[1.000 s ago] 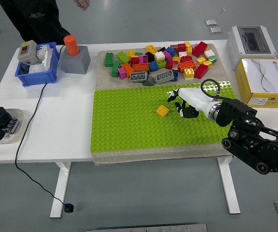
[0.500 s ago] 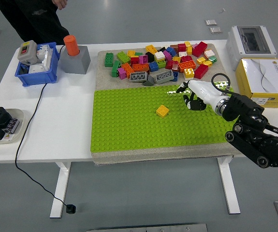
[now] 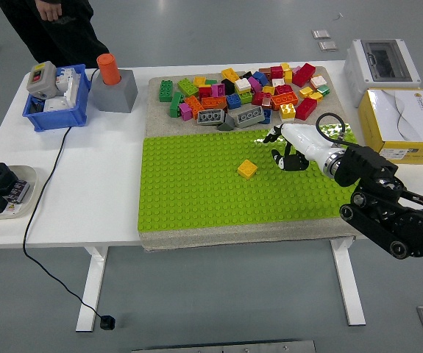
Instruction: Pick up the button,place it on the desk,press the button,press the button
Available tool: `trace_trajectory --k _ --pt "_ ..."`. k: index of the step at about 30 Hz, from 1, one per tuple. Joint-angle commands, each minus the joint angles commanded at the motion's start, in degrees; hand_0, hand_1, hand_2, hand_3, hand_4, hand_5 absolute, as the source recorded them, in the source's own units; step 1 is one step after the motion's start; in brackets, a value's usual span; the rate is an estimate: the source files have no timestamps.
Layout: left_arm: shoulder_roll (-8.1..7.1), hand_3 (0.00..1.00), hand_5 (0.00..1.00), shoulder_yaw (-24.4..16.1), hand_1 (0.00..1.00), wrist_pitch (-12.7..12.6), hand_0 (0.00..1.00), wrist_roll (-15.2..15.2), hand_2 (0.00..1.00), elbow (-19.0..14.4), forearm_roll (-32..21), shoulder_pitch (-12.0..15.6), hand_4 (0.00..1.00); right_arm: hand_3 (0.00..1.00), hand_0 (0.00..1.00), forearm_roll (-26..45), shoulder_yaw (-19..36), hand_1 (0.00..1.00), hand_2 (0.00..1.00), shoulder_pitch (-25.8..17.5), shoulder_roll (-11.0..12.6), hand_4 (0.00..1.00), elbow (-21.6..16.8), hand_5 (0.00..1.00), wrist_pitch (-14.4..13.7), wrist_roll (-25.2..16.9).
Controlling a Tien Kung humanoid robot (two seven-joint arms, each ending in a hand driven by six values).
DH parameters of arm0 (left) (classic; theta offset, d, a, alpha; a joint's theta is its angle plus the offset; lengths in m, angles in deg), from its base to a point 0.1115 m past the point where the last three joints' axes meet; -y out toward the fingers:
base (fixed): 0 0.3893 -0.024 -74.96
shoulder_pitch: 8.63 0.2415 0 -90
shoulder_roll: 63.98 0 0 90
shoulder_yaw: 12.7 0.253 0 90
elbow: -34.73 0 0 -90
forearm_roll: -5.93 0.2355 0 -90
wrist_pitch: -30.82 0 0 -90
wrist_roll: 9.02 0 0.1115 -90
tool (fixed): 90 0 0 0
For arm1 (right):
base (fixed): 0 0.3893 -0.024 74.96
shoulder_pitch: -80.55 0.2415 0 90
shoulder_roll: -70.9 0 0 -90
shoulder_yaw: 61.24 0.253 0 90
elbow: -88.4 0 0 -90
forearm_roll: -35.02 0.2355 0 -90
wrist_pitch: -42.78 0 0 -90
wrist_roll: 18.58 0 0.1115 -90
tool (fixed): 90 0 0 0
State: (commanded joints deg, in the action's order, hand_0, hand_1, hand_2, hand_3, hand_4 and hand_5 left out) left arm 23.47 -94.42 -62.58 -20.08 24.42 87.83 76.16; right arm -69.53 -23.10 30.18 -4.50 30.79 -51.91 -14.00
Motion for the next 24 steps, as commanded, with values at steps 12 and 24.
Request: trace_trajectory --k 12,24 --pt "-2.28 0.765 0.564 2.1 0.644 -0.9 0.676 1.2 0.697 0.0 -3.3 0.2 0.772 0.676 0.313 2.4 -1.8 0.426 0.705 0.3 0.0 0.459 2.0 0.139 -1.1 -1.2" --pt "-1.17 0.777 0.56 6.4 0.654 -1.1 0.677 0.9 0.729 0.0 -7.9 0.0 0.757 0.676 0.31 4.7 -2.9 0.42 0.694 0.4 -1.2 0.469 2.6 0.177 -0.2 -0.5"
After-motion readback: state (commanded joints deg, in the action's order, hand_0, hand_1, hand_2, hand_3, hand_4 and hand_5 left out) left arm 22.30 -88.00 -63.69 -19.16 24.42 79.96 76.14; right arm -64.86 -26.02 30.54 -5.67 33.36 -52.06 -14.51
